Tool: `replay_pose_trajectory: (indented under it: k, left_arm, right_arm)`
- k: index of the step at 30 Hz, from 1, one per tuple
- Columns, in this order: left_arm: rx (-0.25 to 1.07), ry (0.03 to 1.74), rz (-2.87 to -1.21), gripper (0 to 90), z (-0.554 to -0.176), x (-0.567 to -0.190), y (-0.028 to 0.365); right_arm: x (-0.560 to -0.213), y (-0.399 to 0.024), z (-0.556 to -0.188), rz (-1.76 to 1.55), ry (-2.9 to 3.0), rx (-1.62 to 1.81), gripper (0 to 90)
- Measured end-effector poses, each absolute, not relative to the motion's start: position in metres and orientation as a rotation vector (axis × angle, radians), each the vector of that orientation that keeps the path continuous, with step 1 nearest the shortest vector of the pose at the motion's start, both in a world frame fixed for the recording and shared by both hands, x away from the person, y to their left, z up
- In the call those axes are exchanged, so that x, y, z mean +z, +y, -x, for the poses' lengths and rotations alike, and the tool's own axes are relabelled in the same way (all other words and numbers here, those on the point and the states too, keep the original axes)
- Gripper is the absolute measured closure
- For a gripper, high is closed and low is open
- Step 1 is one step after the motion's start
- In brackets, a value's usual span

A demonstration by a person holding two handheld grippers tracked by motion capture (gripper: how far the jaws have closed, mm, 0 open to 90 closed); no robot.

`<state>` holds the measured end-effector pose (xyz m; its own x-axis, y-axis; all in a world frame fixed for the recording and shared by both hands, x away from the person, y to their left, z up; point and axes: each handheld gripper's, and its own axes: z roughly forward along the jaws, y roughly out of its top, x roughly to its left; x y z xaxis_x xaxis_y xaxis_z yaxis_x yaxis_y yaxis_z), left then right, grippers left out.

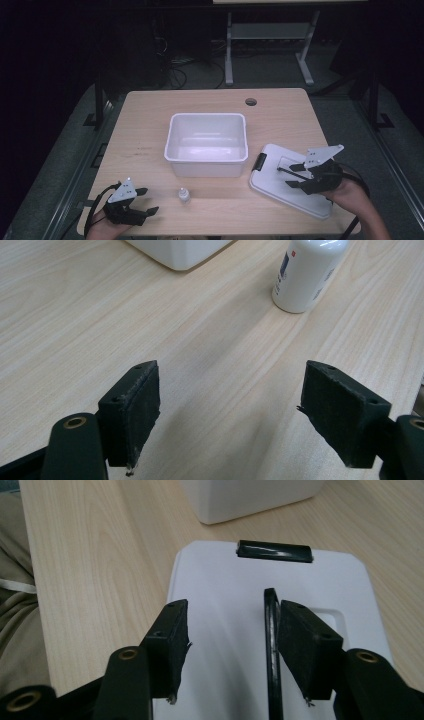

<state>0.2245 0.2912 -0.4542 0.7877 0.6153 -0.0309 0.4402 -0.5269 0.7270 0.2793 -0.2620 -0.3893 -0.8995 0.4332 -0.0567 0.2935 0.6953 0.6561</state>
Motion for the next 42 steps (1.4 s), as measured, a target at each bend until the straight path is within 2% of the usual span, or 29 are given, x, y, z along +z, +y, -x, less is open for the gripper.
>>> replay_pose_trajectory:
  k: [15,28,42]
  left_arm:
    - [0.292,0.757,-2.217,23.4,-0.225,-0.453,0.29]
    - [0.289,0.734,-2.212,23.4,-0.224,-0.451,0.287]
    - [0.283,0.663,-2.284,23.5,-0.228,-0.445,0.277]
  right_arm:
    - [-0.41,-0.241,-0.261,-0.571,2.725,1.044,36.4]
    - [-0.421,-0.228,-0.251,-0.547,2.719,1.061,35.6]
    - [-0.43,-0.228,-0.248,-0.567,2.723,1.048,32.2]
